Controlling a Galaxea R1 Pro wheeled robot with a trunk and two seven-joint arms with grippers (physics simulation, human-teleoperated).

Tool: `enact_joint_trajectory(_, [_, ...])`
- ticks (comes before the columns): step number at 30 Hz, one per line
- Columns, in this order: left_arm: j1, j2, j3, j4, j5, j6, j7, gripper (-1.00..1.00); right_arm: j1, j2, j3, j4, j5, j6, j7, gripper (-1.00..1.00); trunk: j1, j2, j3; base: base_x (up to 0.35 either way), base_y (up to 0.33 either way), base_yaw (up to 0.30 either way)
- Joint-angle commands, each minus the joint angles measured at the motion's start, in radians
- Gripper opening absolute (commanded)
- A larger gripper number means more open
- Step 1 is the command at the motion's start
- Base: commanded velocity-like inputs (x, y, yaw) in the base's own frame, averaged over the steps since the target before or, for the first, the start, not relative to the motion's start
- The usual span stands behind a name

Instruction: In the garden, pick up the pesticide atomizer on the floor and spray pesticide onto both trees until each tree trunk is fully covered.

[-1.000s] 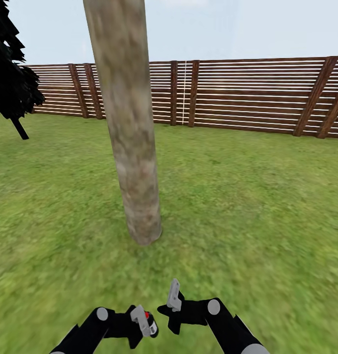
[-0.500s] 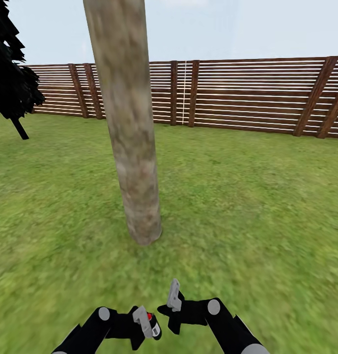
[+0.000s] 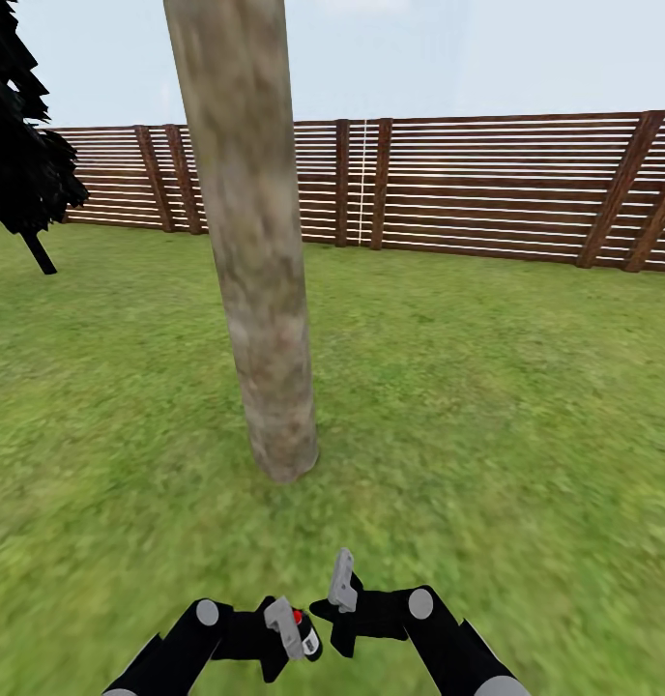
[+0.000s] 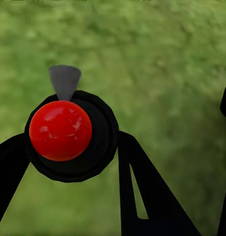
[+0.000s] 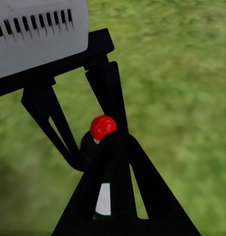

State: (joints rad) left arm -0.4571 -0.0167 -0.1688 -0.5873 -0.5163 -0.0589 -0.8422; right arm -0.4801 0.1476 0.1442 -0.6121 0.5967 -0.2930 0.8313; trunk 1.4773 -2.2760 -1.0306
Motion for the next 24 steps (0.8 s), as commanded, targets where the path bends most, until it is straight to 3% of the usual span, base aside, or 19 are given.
enact_joint_trajectory(1, [0.0, -0.001, 0.0, 0.0, 0.001, 0.0, -0.001, -1.0, 0.0, 0.0, 0.0, 0.0, 0.0, 0.0, 0.0, -1.0, 0.0, 0.0, 0.0, 0.0, 0.0, 0.0])
enact_joint_trajectory(11, [-0.001, -0.002, 0.003, -0.002, 0.001, 0.001, -0.034, -1.0, 0.0, 0.0, 0.0, 0.0, 0.0, 0.0, -0.001, -1.0, 0.0, 0.0, 0.0, 0.0, 0.0, 0.0])
enact_joint_trajectory(16, [0.001, 0.0, 0.004, -0.024, 0.031, 0.001, -0.035, -1.0, 0.0, 0.0, 0.0, 0.0, 0.0, 0.0, -0.001, -1.0, 0.0, 0.0, 0.0, 0.0, 0.0, 0.0])
enact_joint_trajectory(24, [0.002, 0.0, 0.005, -0.028, 0.036, 0.001, -0.036, -1.0, 0.0, 0.0, 0.0, 0.0, 0.0, 0.0, -0.001, -1.0, 0.0, 0.0, 0.0, 0.0, 0.0, 0.0])
